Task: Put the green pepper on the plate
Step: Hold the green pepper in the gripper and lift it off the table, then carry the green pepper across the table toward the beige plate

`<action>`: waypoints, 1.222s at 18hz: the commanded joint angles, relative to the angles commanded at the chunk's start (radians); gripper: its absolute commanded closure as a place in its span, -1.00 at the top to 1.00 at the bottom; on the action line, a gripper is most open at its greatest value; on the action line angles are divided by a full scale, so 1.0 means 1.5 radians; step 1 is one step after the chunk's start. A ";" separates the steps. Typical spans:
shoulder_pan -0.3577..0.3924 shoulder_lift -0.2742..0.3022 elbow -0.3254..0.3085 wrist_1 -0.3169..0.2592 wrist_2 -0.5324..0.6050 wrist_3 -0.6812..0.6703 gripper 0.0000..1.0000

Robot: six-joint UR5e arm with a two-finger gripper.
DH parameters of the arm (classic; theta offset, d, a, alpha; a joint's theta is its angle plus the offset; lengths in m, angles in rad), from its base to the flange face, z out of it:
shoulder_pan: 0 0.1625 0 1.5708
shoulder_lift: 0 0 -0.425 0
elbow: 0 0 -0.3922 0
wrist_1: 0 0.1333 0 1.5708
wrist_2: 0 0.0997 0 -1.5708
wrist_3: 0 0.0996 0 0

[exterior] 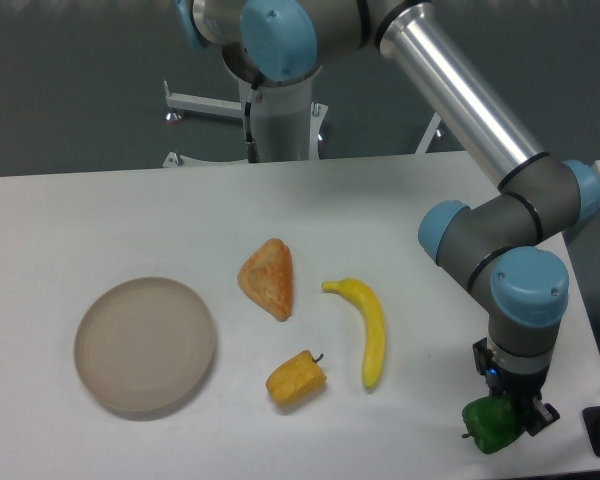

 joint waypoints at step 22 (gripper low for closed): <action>-0.229 0.297 -0.350 0.012 -0.082 -0.520 -0.25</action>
